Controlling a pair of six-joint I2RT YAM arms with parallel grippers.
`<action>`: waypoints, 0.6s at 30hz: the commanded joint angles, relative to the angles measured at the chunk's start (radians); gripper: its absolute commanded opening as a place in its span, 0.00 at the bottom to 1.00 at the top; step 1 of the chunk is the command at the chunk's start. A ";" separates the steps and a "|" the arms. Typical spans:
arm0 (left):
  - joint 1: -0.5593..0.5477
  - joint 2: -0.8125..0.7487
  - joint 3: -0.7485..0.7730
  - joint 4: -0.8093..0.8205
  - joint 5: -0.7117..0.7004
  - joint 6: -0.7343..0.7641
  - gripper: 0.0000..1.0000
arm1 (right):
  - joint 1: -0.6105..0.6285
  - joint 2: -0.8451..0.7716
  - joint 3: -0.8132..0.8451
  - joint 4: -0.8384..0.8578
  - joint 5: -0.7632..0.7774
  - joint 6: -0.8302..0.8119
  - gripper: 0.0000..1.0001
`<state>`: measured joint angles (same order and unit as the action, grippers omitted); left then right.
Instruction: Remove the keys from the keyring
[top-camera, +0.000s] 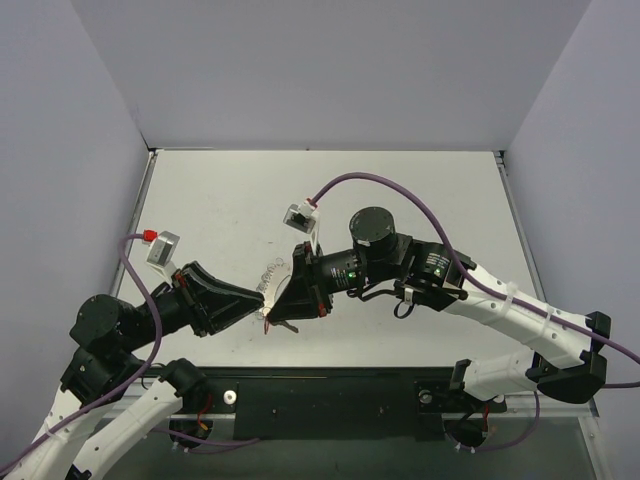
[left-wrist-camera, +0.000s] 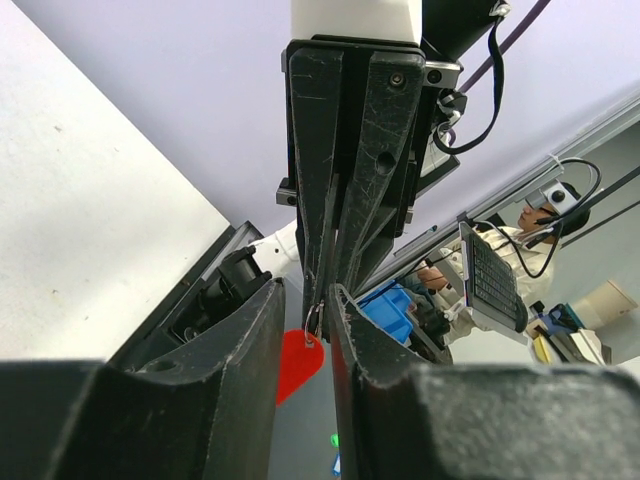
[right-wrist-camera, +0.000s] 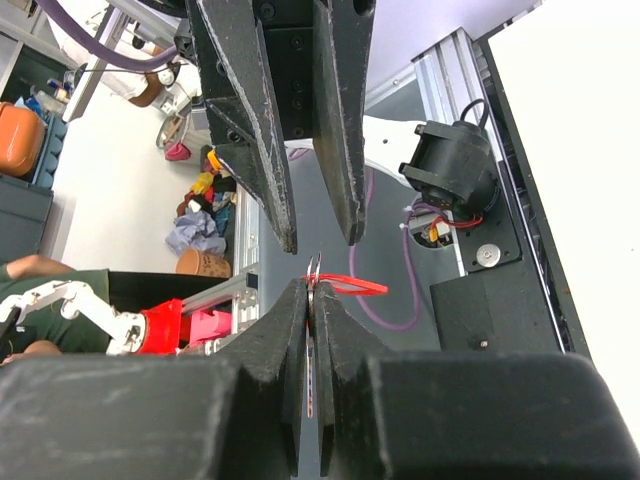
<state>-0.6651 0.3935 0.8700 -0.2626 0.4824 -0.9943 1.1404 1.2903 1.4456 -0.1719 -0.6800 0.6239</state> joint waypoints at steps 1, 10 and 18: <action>0.001 -0.010 0.001 0.068 0.004 -0.015 0.32 | 0.004 0.004 0.041 0.069 0.010 -0.009 0.00; -0.001 -0.004 0.017 0.046 0.002 -0.006 0.30 | 0.005 0.007 0.035 0.107 0.020 0.003 0.00; -0.001 0.007 0.014 0.065 0.005 -0.010 0.10 | 0.004 0.007 0.032 0.115 0.023 0.002 0.00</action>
<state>-0.6651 0.3931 0.8700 -0.2539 0.4824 -1.0080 1.1404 1.3018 1.4456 -0.1196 -0.6590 0.6277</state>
